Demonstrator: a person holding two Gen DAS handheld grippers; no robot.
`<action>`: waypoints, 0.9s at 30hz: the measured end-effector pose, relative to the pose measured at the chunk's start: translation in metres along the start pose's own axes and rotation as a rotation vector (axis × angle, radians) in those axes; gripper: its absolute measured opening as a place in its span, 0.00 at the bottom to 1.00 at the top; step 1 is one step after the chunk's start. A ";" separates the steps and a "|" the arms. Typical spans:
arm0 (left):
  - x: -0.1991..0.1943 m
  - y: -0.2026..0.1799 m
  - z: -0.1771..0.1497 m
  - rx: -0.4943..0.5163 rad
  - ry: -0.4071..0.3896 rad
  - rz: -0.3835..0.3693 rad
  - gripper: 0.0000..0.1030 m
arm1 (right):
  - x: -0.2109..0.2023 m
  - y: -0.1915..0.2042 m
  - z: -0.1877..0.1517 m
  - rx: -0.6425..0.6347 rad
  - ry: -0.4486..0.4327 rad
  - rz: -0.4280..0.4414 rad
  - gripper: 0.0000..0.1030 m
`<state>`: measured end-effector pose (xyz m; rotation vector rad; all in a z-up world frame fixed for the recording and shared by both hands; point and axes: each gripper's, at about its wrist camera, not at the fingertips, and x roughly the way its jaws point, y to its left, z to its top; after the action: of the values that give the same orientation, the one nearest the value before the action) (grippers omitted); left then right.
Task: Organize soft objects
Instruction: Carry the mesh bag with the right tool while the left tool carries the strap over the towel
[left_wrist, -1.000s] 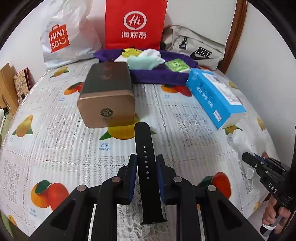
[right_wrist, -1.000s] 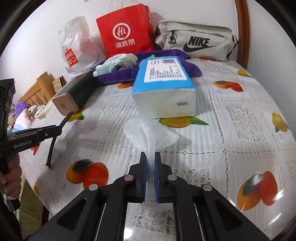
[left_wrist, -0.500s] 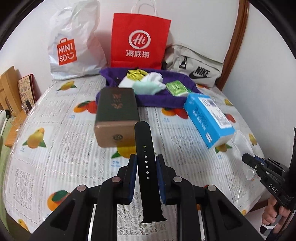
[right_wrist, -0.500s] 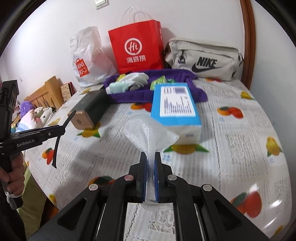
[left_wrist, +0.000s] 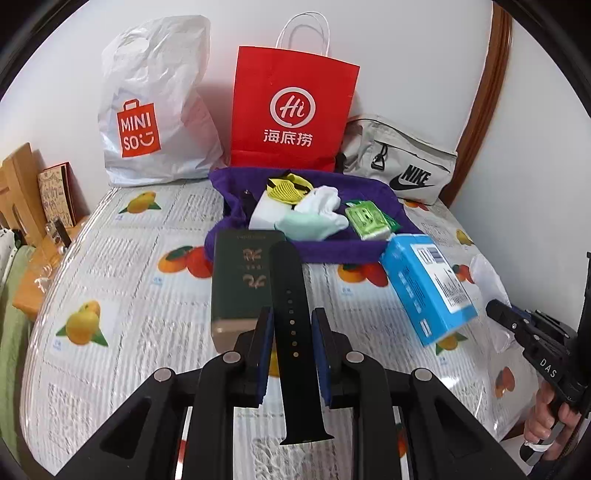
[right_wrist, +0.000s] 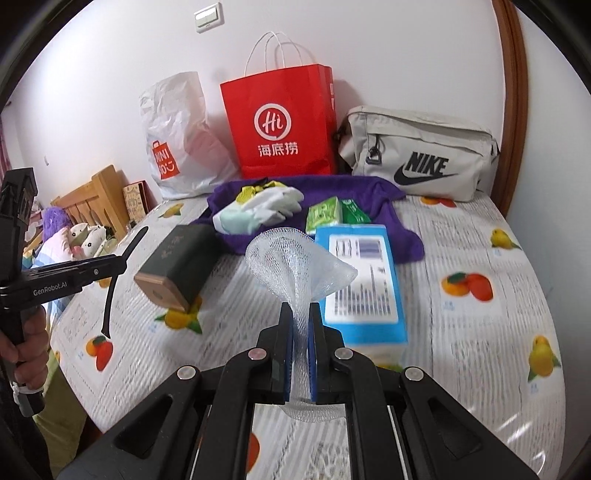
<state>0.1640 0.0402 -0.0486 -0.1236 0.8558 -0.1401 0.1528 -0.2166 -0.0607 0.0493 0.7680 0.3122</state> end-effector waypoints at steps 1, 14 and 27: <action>0.001 0.000 0.003 -0.001 -0.001 0.001 0.19 | 0.002 0.000 0.004 -0.001 -0.003 0.000 0.07; 0.012 -0.001 0.037 0.009 -0.020 0.000 0.19 | 0.019 -0.001 0.057 0.002 -0.042 0.008 0.07; 0.031 -0.001 0.070 0.012 -0.036 0.018 0.19 | 0.043 -0.015 0.095 0.022 -0.058 0.011 0.07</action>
<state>0.2377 0.0373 -0.0259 -0.1067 0.8201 -0.1254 0.2512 -0.2120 -0.0234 0.0826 0.7143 0.3119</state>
